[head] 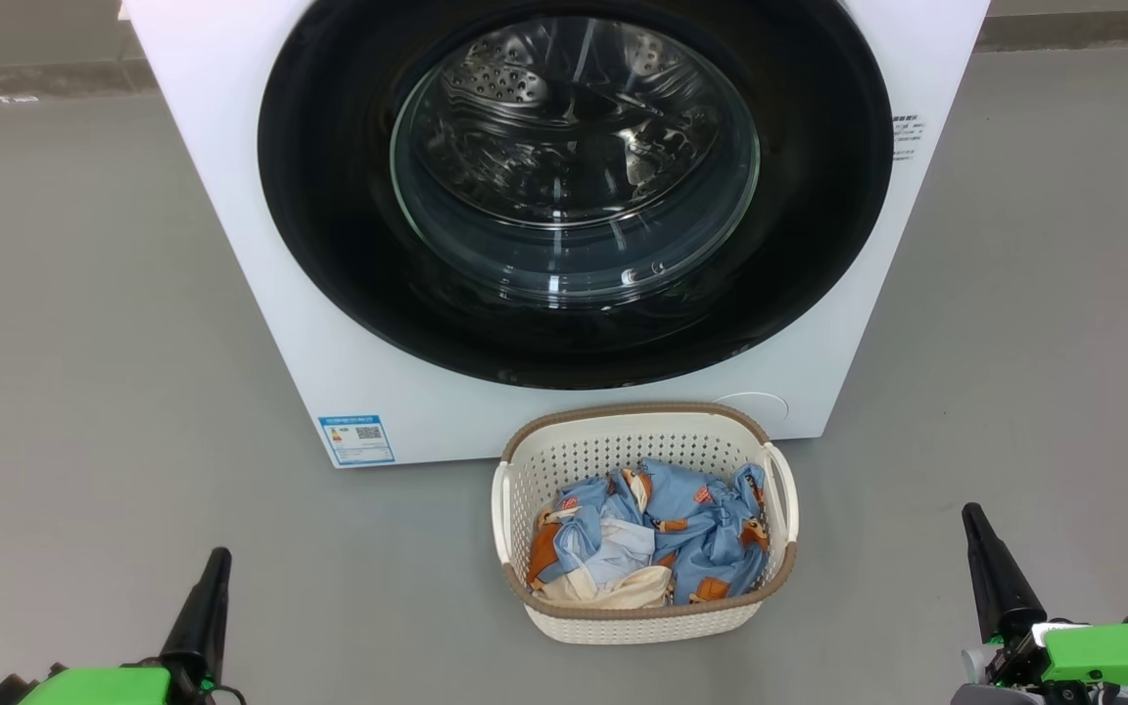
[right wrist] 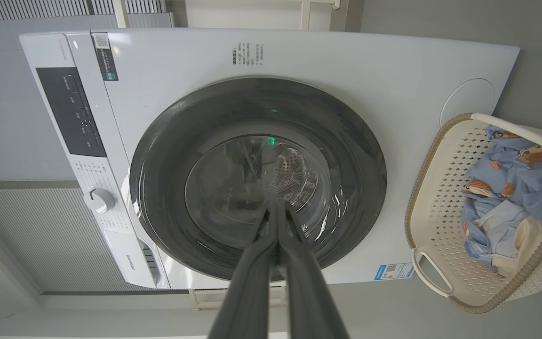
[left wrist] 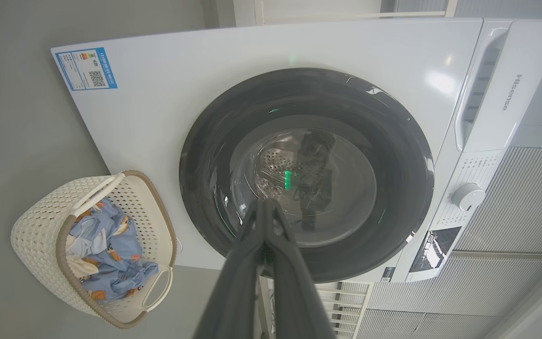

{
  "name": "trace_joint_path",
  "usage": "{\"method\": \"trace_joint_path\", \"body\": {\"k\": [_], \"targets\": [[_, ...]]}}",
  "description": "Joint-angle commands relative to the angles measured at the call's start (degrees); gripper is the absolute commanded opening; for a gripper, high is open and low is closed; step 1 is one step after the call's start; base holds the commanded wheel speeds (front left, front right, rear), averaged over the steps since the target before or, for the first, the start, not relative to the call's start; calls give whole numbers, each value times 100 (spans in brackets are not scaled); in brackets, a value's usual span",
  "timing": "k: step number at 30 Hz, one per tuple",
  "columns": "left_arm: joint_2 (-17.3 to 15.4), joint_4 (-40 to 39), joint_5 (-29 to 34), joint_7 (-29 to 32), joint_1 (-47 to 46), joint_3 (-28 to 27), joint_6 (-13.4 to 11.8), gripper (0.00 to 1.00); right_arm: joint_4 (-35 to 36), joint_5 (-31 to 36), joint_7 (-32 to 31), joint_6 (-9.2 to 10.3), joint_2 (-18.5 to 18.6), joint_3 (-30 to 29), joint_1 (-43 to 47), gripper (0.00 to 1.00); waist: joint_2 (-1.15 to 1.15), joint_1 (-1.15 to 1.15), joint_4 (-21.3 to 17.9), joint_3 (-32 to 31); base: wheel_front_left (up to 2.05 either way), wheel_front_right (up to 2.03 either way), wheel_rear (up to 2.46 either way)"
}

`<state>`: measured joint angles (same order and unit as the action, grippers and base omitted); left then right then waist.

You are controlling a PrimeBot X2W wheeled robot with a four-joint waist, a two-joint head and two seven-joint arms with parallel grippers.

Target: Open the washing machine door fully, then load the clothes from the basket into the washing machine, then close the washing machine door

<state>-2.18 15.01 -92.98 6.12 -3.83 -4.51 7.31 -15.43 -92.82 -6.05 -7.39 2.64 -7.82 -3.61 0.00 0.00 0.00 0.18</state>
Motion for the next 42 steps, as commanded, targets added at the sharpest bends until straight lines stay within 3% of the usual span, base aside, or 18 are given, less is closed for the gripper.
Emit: {"method": "trace_joint_path", "body": {"k": [1,23,24,34,42], "targets": [[-72,-97,85,39,-236,-204,18,0,141,69,-47,-10,25,125,-258,0,0,0,0,0,0,0,0],[-71,-98,86,40,-237,-205,18,0,141,70,-48,-10,25,125,-258,0,0,0,0,0,0,0,0],[1,-1,2,0,0,-1,0,100,0,1,0,0,-1,-1,0,100,0,0,0,0,0,0,0],[20,48,102,-126,105,85,0,100,-120,131,129,-2,-29,50,103,100,0,12,18,-11,0,0,0],[-42,-50,334,-247,119,164,1,100,-66,485,247,-2,-26,82,131,100,0,0,37,-3,0,0,0]]}}
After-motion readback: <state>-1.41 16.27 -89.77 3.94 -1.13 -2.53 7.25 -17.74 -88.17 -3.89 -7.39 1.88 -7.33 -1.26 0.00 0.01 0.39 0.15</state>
